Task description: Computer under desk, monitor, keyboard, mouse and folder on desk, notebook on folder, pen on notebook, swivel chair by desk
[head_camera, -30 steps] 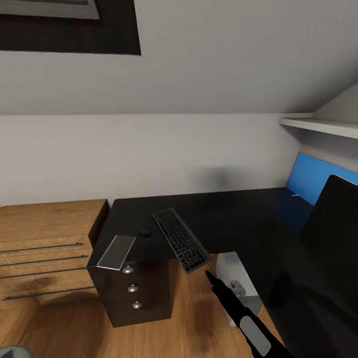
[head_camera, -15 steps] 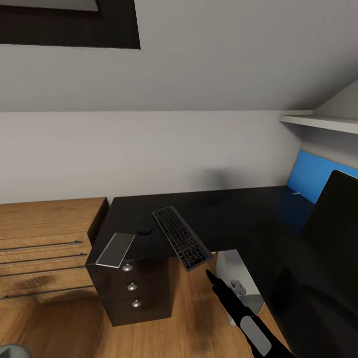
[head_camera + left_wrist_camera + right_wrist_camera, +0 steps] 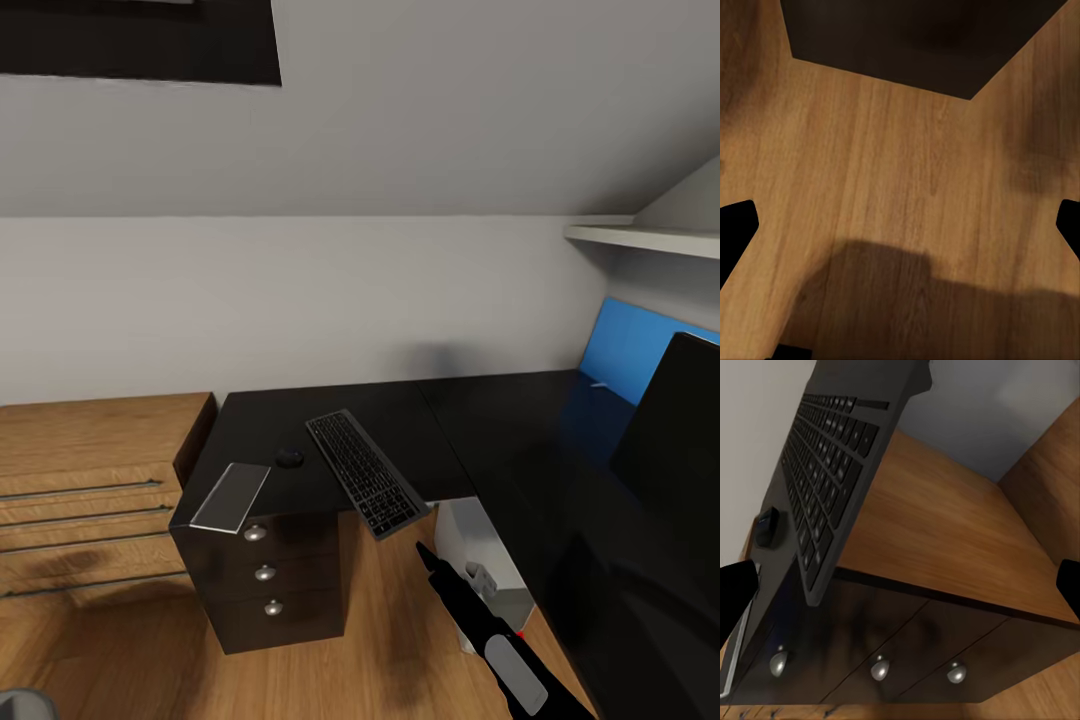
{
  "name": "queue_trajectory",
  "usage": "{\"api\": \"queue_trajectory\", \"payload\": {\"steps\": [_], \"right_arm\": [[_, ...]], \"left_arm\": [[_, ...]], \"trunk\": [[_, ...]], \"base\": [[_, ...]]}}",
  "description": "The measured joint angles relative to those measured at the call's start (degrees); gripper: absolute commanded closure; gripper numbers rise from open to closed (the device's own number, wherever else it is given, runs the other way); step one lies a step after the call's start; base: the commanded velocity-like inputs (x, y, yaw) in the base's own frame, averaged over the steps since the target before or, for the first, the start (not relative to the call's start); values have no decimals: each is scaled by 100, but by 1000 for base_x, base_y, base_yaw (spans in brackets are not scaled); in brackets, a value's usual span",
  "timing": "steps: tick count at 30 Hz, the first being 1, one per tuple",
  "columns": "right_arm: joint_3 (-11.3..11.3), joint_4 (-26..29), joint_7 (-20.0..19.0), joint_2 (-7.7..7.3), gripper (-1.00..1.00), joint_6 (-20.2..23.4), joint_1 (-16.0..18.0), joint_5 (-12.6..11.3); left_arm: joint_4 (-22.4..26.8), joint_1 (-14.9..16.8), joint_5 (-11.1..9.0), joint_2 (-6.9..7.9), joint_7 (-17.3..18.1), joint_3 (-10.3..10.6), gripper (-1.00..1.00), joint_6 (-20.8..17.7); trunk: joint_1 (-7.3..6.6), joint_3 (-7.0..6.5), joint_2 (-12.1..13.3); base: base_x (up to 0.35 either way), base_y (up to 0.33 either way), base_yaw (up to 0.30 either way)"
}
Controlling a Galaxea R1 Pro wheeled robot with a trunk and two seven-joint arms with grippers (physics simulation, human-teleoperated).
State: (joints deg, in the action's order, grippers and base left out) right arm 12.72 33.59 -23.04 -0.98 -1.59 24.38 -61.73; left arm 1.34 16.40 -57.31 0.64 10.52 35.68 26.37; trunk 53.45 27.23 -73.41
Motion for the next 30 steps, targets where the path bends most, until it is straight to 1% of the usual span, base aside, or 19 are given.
{"api": "queue_trajectory", "payload": {"steps": [18, 30], "right_arm": [[2, 9, -7, 0, -100, 0, 0, -6], [8, 9, -6, 7, -100, 0, 0, -5]], "left_arm": [[-1, 0, 0, 5, -4, -2, -100, 0], [-4, 0, -6, 4, -3, -8, -100, 0]], "trunk": [[395, 323, -722], [396, 324, -724]], "base": [[0, 0, 0], [12, 0, 0]]}}
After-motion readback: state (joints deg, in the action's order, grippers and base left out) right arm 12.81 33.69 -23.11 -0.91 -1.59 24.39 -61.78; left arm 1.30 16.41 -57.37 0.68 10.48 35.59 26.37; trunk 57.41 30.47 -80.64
